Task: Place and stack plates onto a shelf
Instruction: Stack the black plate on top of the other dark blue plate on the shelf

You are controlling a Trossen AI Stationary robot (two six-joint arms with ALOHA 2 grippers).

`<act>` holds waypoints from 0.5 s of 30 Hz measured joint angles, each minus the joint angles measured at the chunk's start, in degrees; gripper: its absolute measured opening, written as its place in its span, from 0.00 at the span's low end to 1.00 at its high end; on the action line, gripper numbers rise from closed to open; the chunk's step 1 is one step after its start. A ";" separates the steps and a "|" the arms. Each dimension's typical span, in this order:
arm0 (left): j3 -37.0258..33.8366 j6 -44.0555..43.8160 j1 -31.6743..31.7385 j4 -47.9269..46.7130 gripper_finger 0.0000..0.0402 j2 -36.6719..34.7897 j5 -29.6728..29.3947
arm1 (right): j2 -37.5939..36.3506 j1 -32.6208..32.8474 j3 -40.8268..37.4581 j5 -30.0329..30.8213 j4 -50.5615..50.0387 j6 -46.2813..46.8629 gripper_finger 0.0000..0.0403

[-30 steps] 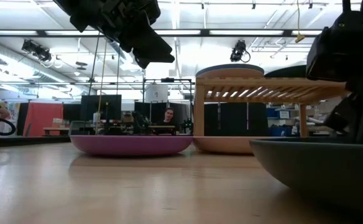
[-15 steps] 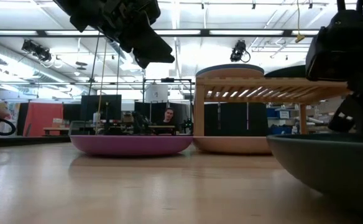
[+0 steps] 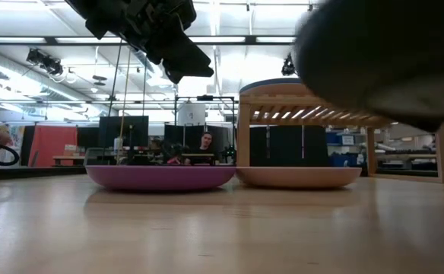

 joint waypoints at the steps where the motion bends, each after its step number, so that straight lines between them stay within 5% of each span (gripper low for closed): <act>1: 0.00 0.00 0.01 0.00 0.39 0.00 0.00 | -1.51 -0.25 0.00 -0.01 -1.04 0.03 0.05; 11: 0.00 0.00 0.01 0.00 0.39 0.00 0.00 | -17.83 -4.19 0.44 -0.16 -10.89 0.07 0.04; 15: 0.00 0.00 0.01 0.00 0.39 0.00 0.00 | -22.13 -6.48 7.10 -1.49 -26.07 0.03 0.04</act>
